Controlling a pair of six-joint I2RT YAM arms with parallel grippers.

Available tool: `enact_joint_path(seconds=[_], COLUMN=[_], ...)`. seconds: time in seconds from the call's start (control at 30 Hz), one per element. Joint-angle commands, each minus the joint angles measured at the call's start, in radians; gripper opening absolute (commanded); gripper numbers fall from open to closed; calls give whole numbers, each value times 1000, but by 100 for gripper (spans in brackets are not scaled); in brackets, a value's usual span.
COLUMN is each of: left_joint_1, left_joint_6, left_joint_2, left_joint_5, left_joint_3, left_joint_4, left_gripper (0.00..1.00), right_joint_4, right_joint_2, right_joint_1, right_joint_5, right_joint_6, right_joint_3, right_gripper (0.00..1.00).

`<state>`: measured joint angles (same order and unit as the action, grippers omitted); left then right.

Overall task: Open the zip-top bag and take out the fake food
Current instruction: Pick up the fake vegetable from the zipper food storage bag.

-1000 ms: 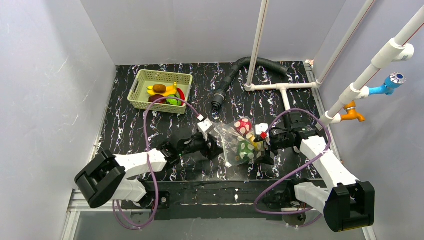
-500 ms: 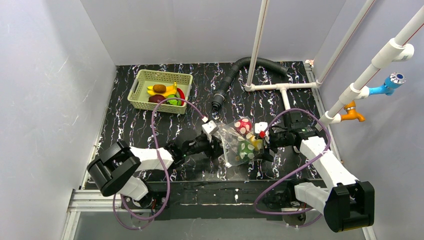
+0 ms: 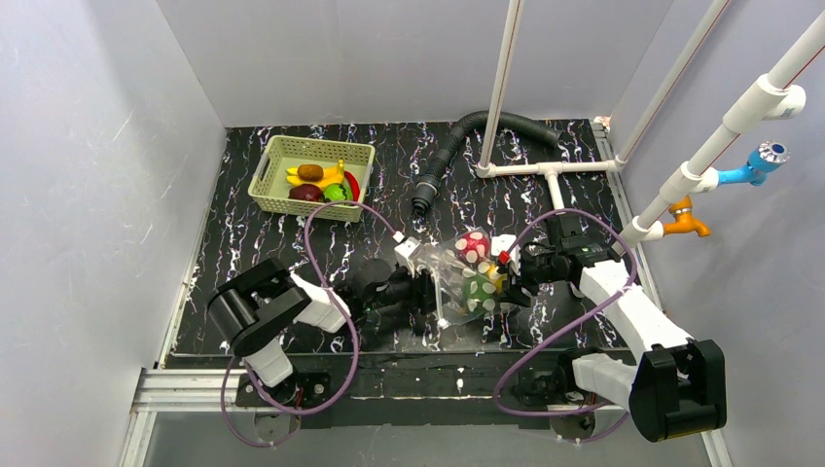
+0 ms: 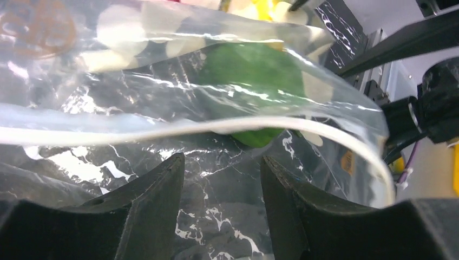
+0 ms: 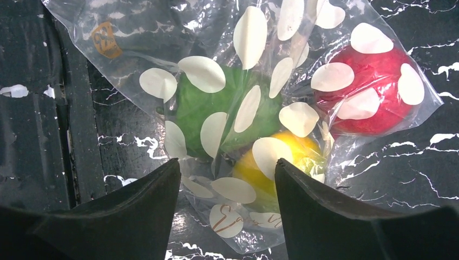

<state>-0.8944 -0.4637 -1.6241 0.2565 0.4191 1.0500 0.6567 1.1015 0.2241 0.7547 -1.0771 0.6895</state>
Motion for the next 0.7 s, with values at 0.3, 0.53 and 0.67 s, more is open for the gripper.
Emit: enact_joint_path(seconds=[0.3, 0.53, 0.67], left_joint_1=[-6, -10, -32], left_joint_6=[-428, -657, -755], left_joint_2=[-114, -142, -152], left_joint_5=[-46, -17, -19], left_joint_3=[51, 107, 136], left_joint_4=[107, 16, -25], left_gripper=[60, 71, 75], right_joint_4=[15, 22, 35], right_joint_2=[67, 98, 127], right_joint_1=[67, 102, 125], right_joint_5=[-77, -106, -117], right_joint_6=[-26, -11, 5], right_joint_3=[17, 38, 57], right_gripper=[52, 38, 17])
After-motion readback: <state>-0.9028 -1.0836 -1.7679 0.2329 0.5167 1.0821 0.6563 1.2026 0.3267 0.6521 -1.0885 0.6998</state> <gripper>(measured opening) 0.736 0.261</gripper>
